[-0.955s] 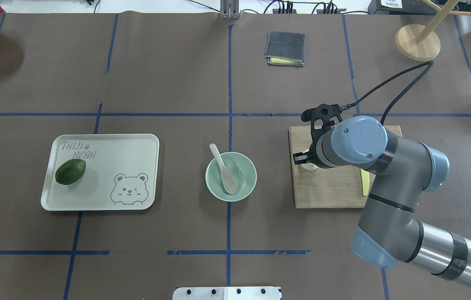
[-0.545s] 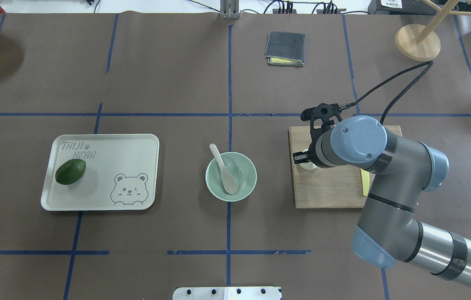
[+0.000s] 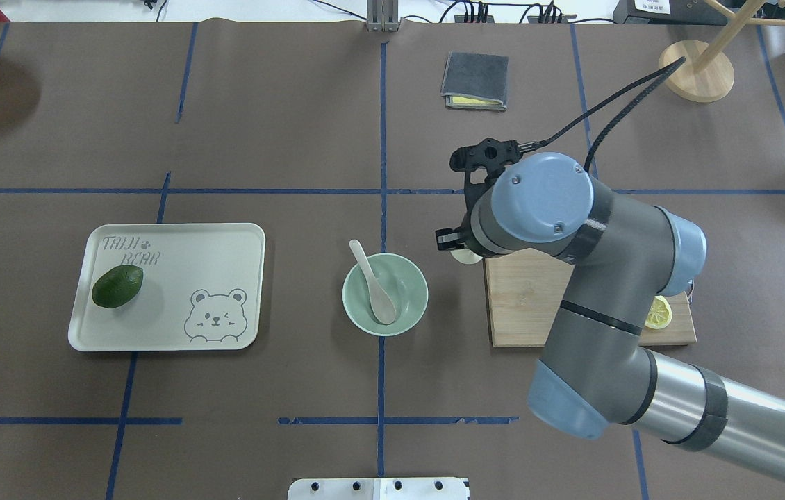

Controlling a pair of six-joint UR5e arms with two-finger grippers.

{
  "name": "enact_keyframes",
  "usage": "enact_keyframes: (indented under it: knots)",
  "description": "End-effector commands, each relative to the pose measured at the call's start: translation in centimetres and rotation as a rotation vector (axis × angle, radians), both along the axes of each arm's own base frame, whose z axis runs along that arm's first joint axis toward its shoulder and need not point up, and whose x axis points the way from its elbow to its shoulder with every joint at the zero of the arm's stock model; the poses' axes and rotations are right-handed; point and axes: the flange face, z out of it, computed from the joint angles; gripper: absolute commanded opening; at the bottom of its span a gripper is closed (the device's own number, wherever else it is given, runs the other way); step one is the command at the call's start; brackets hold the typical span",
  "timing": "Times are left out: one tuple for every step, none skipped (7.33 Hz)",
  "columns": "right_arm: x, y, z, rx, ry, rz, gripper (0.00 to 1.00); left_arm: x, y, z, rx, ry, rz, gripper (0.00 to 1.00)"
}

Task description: Put spoon and bun in bowl

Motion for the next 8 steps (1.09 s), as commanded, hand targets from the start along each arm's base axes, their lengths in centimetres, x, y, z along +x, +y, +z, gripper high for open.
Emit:
enact_keyframes:
  knots:
    - [-4.0,2.6,-5.5,-0.056,-0.055,0.022,0.0,0.0,-0.2,-0.2,0.002,0.0,0.0,1.0]
    - [-6.2,4.8,-5.6,-0.026,-0.037,0.027,0.0,0.0,-0.3,-0.2,0.002,0.0,0.0,1.0]
    - [-7.2,5.4,-5.7,-0.029,-0.033,0.034,0.0,0.0,-0.4,-0.2,0.003,0.0,0.0,1.0]
    - [-7.3,5.5,-5.9,-0.028,-0.034,0.034,0.64,0.0,-0.4,-0.3,0.005,0.0,0.0,1.0]
    - [-7.1,5.6,-6.4,-0.024,-0.046,0.034,1.0,0.0,-0.3,-0.4,0.006,0.0,0.0,1.0]
    - [-6.7,5.6,-6.9,-0.017,-0.055,0.031,1.0,0.0,-0.4,-0.4,0.006,0.0,0.0,1.0]
    - [-4.7,4.3,-7.5,-0.007,-0.075,0.041,1.0,0.0,-0.4,-0.4,0.006,0.001,-0.001,1.0]
    - [-1.8,1.4,-7.4,-0.018,-0.08,0.028,1.0,0.0,-0.4,-0.3,0.006,0.001,-0.001,1.0]
